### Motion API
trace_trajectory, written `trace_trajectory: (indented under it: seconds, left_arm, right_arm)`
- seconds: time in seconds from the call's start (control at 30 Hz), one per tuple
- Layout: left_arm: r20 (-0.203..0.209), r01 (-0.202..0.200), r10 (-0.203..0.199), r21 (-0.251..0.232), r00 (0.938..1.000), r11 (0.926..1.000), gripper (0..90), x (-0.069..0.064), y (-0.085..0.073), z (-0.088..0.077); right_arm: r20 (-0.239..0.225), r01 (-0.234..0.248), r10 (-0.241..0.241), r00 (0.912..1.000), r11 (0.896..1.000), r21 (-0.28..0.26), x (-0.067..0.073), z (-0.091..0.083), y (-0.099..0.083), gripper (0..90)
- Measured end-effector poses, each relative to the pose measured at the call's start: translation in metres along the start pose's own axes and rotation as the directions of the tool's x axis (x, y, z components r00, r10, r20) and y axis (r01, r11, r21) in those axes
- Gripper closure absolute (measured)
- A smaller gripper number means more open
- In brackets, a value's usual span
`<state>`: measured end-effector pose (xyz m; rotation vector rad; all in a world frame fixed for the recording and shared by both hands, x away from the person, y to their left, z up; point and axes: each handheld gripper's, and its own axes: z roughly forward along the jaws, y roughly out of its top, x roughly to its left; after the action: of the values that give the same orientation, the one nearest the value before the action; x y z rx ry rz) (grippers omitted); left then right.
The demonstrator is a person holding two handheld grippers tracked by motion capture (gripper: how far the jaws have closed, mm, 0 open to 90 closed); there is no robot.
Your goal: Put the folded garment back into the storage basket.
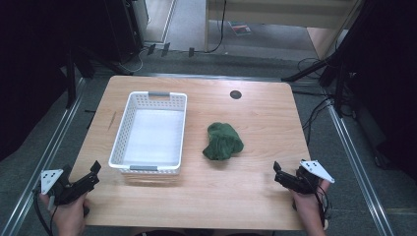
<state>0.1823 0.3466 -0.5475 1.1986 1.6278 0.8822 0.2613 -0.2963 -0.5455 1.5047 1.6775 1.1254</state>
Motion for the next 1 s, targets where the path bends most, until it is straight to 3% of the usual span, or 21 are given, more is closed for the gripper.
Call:
trace_trajectory:
  seconds: [0.2,0.33,0.47,0.63,1.0]
  left_arm:
    - [0.007,-0.014,0.014,-0.007,0.9999,0.9999,0.1,-0.006,0.004,-0.003]
    - [0.017,-0.004,0.005,-0.029,0.9998,0.9996,0.1,-0.013,0.013,-0.01]
    - [0.029,-0.024,0.025,-0.042,0.9993,0.9988,0.2,-0.021,0.025,-0.018]
    - [0.05,-0.078,0.08,-0.041,0.9955,0.9961,0.3,-0.042,0.041,-0.025]
    - [0.105,-0.133,0.135,-0.028,0.9852,0.9907,0.3,-0.085,0.065,-0.025]
  right_arm:
    - [-0.007,-0.002,0.002,1.0,1.0,0.0,-0.001,0.0,0.0,0.0]
    - [-0.003,0.004,-0.004,1.0,1.0,0.005,0.0,0.001,0.0,0.0]
    - [0.0,0.004,-0.004,1.0,1.0,0.005,0.0,0.001,0.0,0.0]
    - [0.0,-0.001,0.001,1.0,1.0,0.006,0.0,0.0,0.0,0.0]
    - [0.001,0.003,-0.003,1.0,1.0,0.006,0.001,0.0,0.0,0.0]
